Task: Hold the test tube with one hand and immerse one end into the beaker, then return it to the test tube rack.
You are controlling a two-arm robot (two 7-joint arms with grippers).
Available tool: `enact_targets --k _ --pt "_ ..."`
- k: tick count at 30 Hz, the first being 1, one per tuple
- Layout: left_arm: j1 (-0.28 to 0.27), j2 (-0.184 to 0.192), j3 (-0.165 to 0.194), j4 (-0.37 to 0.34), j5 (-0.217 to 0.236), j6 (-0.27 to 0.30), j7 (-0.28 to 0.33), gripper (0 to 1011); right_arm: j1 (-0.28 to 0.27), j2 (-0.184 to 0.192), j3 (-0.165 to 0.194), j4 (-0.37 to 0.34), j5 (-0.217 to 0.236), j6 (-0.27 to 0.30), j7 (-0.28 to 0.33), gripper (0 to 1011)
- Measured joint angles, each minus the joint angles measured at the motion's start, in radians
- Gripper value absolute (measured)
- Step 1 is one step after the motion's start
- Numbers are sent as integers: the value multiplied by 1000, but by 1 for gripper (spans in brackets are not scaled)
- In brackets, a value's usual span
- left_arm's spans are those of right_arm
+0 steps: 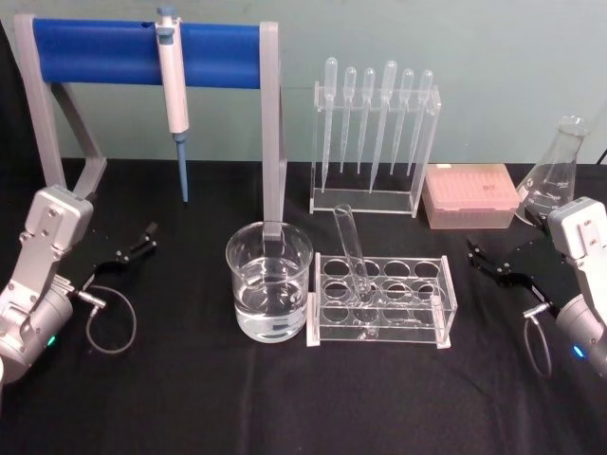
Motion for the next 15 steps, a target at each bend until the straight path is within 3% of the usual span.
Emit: enact_targets --k 15 --pt "0 0 0 0 0 0 0 1000 -7 2 6 -10 -4 2 -1 1003"
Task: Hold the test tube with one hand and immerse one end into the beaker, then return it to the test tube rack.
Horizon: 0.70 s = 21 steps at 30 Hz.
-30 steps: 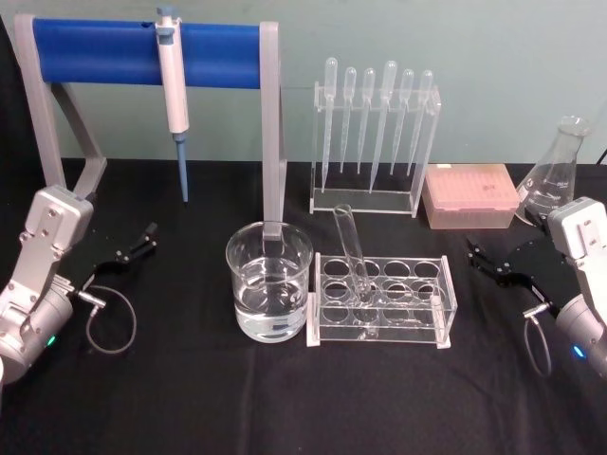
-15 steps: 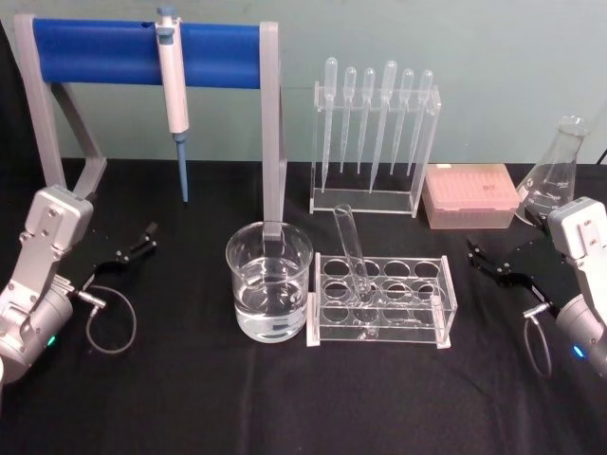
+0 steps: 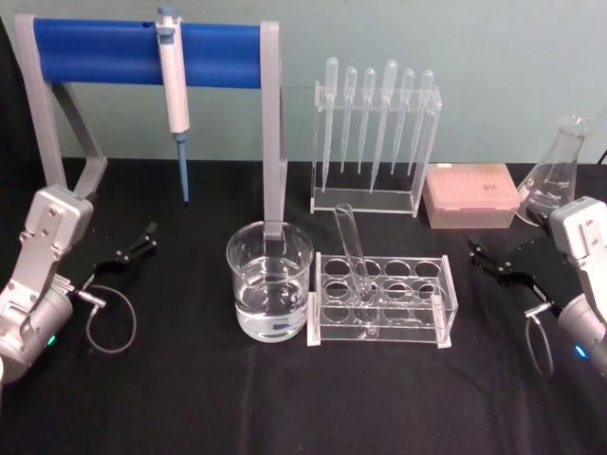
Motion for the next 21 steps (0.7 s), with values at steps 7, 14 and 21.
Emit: enact_targets --k 7,14,21 --pt "0 0 0 0 0 0 0 1000 -81 47 37 -141 -42 40 -38 1003" --pt "0 0 0 0 0 0 0 1000 -189 113 79 -334 -14 82 -5 1003" --pt "0 0 0 0 0 0 0 1000 -193 129 67 -413 71 96 153 1003"
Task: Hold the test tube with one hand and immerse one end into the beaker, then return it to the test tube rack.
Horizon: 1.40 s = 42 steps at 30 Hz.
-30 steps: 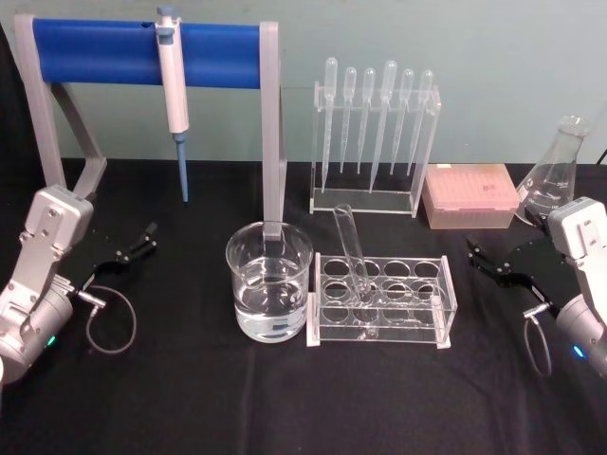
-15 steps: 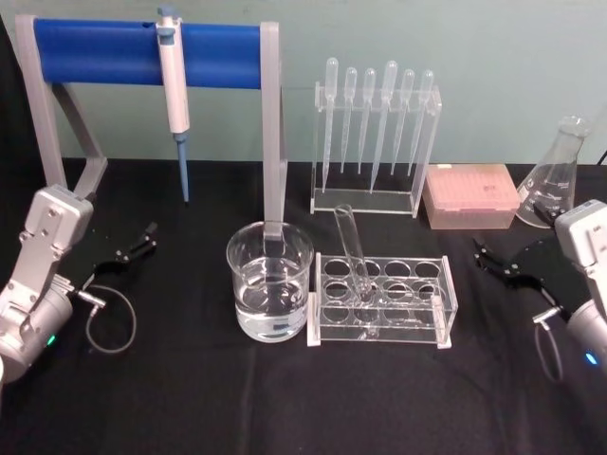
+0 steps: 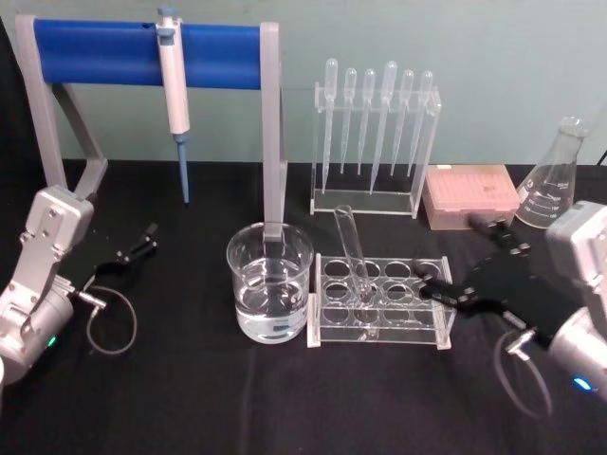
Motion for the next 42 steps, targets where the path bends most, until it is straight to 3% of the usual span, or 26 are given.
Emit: enact_targets --k 8,17,23,35,42 --pt "0 0 0 0 0 0 0 1000 112 -59 -65 41 56 84 186 1003" --pt "0 0 0 0 0 0 0 1000 234 -146 -117 144 54 161 285 1003" --pt "0 0 0 0 0 0 0 1000 278 -185 -132 187 39 185 320 995" --pt "0 0 0 0 0 0 0 1000 308 -223 -134 218 5 220 339 715" --pt "0 0 0 0 0 0 0 1000 294 -226 -119 199 -2 224 339 448"
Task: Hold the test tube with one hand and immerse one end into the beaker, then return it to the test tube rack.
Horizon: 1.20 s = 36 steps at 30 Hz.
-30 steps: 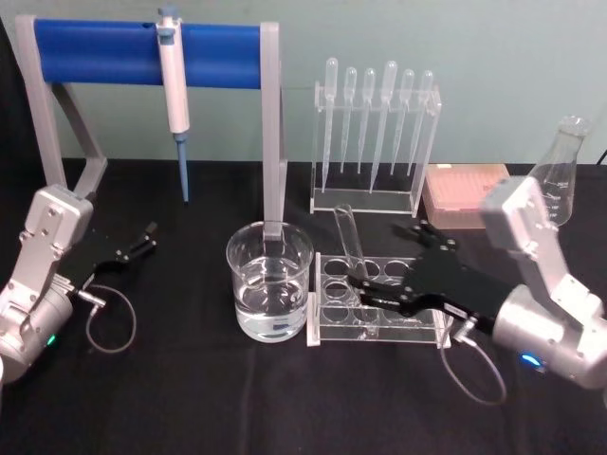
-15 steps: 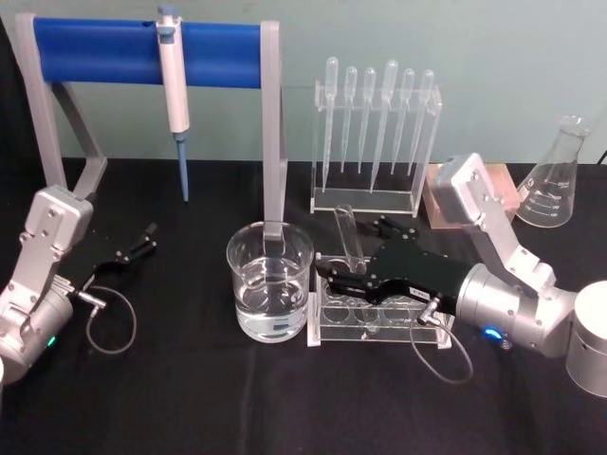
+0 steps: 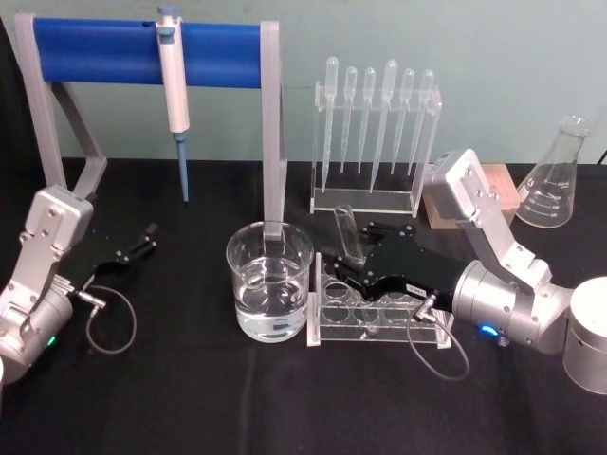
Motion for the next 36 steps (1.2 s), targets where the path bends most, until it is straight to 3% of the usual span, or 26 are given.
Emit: enact_targets --k 8,15,28,36 --pt "0 0 0 0 0 0 0 1000 -20 -1 20 -19 2 -4 -3 228" --pt "0 0 0 0 0 0 0 1000 -49 0 51 -47 28 -20 -7 225" --pt "0 0 0 0 0 0 0 1000 -112 3 142 -146 130 -68 -42 225" --pt "0 0 0 0 0 0 0 1000 -115 2 154 -163 145 -75 -60 225"
